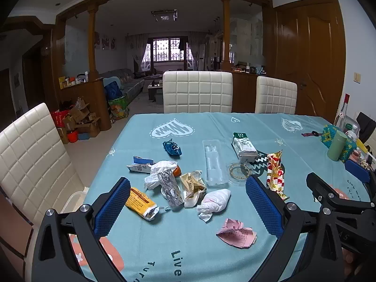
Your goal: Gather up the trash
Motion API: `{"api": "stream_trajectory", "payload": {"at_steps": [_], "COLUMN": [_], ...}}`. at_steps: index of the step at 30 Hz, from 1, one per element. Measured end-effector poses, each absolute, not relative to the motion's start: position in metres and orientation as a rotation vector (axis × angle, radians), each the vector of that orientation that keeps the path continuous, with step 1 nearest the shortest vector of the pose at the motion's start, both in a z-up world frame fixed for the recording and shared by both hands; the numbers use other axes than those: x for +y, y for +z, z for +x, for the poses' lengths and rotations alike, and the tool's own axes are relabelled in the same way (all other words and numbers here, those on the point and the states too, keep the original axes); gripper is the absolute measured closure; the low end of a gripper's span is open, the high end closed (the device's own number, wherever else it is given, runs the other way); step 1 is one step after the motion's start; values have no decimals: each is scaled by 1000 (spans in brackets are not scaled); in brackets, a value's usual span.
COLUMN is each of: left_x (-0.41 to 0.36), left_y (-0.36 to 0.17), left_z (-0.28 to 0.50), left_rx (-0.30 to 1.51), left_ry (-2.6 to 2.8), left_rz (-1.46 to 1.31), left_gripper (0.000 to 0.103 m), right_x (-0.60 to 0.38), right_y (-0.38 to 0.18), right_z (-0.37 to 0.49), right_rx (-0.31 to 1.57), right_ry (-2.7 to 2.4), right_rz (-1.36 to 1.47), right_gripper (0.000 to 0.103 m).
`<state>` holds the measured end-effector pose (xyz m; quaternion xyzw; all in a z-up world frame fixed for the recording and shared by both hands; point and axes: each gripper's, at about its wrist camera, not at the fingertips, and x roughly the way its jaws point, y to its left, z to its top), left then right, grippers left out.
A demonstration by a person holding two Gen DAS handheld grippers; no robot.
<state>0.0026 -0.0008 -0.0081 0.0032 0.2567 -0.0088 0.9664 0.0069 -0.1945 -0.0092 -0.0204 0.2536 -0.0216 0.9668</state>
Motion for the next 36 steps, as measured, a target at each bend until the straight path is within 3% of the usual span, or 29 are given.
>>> {"api": "stream_trajectory", "payload": {"at_steps": [36], "left_x": [-5], "left_y": [-12], "left_z": [4], "left_rx": [544], "left_ry": [-27], "left_rz": [24], "left_gripper": [7], "right_x": [-197], "right_y": [-7], "right_z": [4], "right_rx": [505], "right_ry": [-30], "right_rz": [-13], "right_gripper": [3]}}
